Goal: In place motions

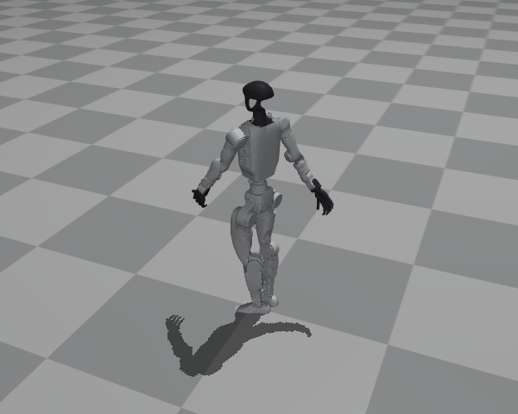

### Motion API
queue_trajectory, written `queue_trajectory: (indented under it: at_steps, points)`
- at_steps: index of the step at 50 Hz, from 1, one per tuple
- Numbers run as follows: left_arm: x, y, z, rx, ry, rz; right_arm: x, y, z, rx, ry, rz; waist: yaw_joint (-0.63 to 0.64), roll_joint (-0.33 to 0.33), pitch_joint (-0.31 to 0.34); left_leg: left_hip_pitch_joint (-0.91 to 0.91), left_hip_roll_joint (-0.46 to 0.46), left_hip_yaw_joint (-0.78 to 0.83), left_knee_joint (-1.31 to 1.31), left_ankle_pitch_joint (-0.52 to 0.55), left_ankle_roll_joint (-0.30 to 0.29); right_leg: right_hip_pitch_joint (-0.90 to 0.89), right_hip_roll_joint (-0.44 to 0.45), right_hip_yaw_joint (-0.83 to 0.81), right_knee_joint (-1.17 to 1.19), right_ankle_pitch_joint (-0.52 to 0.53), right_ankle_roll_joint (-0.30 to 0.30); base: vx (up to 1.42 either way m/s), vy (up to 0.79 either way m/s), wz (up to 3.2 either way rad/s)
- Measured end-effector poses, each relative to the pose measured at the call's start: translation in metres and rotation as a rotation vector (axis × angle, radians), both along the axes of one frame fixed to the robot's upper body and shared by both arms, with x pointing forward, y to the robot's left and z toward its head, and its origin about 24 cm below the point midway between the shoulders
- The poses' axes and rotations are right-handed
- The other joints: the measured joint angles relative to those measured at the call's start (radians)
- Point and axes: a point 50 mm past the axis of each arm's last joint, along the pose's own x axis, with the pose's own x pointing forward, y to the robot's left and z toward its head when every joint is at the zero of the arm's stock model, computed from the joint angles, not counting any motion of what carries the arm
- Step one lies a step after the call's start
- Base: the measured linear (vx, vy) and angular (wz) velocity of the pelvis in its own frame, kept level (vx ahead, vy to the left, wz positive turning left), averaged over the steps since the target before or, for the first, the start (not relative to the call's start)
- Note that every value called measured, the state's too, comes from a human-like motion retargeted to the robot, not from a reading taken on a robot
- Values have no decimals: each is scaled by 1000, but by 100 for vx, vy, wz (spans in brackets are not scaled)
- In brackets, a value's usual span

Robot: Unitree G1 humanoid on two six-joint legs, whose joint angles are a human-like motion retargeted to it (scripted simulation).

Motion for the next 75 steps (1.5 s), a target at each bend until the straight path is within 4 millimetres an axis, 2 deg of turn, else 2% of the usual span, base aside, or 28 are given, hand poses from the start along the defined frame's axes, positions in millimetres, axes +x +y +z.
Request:
queue_trajectory:
  at_steps: [3,5,7,9,12,14,16,17,18,19,24,28,30,32,36,38,41,46,50,53,55,57,60,64,68,70,72,75]
  points:
    - [11,5,8,51,-55,-23,-5,1,3,-59,10,-65,4,11,1,1,2,16,-2,-2,-2,-8,3,16,2,4,-1,-5,4,-27]
    - [8,8,6,81,-55,-25,2,4,-2,-64,-18,-78,4,17,1,0,3,20,-2,-2,-3,-11,4,20,2,6,-1,0,0,0]
    - [-7,8,-3,90,-15,-20,18,10,-12,-41,-72,-69,2,20,-1,0,1,20,-2,-2,-3,-12,3,20,1,8,-1,0,0,0]
    - [-32,6,-17,76,60,-14,41,20,-24,-9,-138,-57,1,22,-2,-1,-2,16,-2,-1,-2,-13,0,17,2,8,-1,0,0,0]
    - [-80,0,-38,40,207,11,87,35,-43,44,-267,-35,3,27,0,-1,-4,11,-2,0,-2,-14,-2,12,3,7,-1,0,0,0]
    - [-129,-7,-53,19,359,57,136,47,-55,108,-407,7,-22,32,2,-4,-10,-19,-1,4,1,-10,-4,-18,-1,6,-4,-4,4,88]
    - [-179,-11,-61,26,506,90,184,59,-62,186,-535,65,-148,39,9,-19,-30,-149,8,18,13,-7,-20,-150,-10,9,-11,-2,3,261]
    - [-205,-12,-62,38,579,106,208,65,-63,231,-597,107,-163,42,11,-20,-32,-165,9,20,14,-12,-25,-167,-5,10,-11,-2,3,-38]
    - [-231,-12,-62,55,651,128,234,71,-62,279,-663,165,-35,39,6,-4,-13,-37,0,6,1,-18,-12,-36,10,4,-3,-2,3,-286]
    - [-256,-12,-60,72,719,142,258,79,-60,319,-732,203,24,41,3,2,-3,18,-3,0,-5,-16,-7,21,13,1,4,-2,2,-347]
    - [-363,-10,-37,93,980,237,361,112,-32,414,-1076,325,11,47,1,-3,-5,-16,0,4,-4,-14,-14,-13,12,0,6,1,1,24]
    - [-418,-9,-13,52,1125,334,409,125,-6,438,-1282,374,16,41,-2,-4,-7,-35,3,5,-4,-6,-17,-28,10,-4,7,0,0,22]
    - [-434,-8,-4,36,1180,375,420,127,2,443,-1333,380,17,35,-4,-4,-9,-46,5,7,-3,-2,-18,-36,10,-7,6,0,0,27]
    - [-440,-5,0,29,1203,410,422,127,3,448,-1348,379,15,29,-5,-4,-10,-55,5,8,-2,3,-19,-45,9,-10,5,1,-1,25]
    - [-425,-1,-8,18,1165,448,406,122,-7,441,-1304,359,12,19,-8,-4,-11,-66,6,10,-1,11,-19,-58,7,-12,4,1,-1,10]
    - [-406,0,-17,10,1113,441,387,116,-18,424,-1247,339,12,15,-10,-4,-11,-67,6,10,0,13,-19,-62,5,-12,4,0,0,0]
    - [-366,-1,-35,10,1014,395,346,103,-38,396,-1110,305,14,9,-13,-6,-9,-65,7,10,0,15,-17,-62,2,-11,4,0,0,0]
    - [-273,-3,-56,13,815,250,248,69,-62,320,-777,283,19,0,-17,-6,-9,-59,5,10,2,18,-12,-57,-3,-10,3,0,0,0]
    - [-182,-8,-59,-43,568,174,160,45,-60,273,-489,268,13,-6,-15,-6,-8,-56,6,10,4,22,-9,-54,-5,-10,3,0,0,0]
    - [-119,-14,-51,-72,380,141,107,33,-49,245,-332,221,4,-9,-18,-7,-7,-49,6,9,4,22,-8,-48,-7,-9,4,0,0,0]
    - [-71,-16,-36,-75,220,115,70,25,-37,198,-228,166,-6,-11,-20,-7,-7,-43,5,9,4,22,-5,-42,-8,-9,2,0,0,0]
    - [-37,-16,-22,-65,101,100,47,18,-28,140,-169,113,-14,-9,-19,-6,-5,-38,4,8,4,21,-3,-37,-9,-8,2,0,0,0]
    - [-1,-15,-3,-40,-31,80,21,12,-15,51,-102,30,-24,-3,-17,-5,-1,-28,3,7,2,19,1,-27,-9,-5,0,-1,0,-12]
    - [16,-13,9,-9,-105,55,13,10,-11,-33,-90,-60,-24,6,-14,-2,2,-18,3,5,1,16,4,-18,-8,-3,-1,0,0,0]
    - [0,-12,-1,9,-64,40,32,16,-21,-30,-145,-71,-18,16,-16,-5,0,-20,3,4,1,13,3,-20,-8,-3,-2,0,0,0]
    - [-20,-12,-13,11,8,36,51,21,-29,6,-190,-44,-10,21,-16,-6,-1,-24,4,4,1,13,2,-24,-8,-3,-3,-1,3,6]
    - [-52,-14,-29,9,120,37,76,27,-39,55,-245,5,0,24,-18,-5,-4,-29,4,5,2,14,0,-30,-8,-4,-3,-1,5,15]
    - [-115,-15,-51,8,336,51,128,39,-52,145,-366,99,16,28,-20,-4,-9,-38,5,5,2,17,-4,-38,-9,-4,-4,0,1,24]
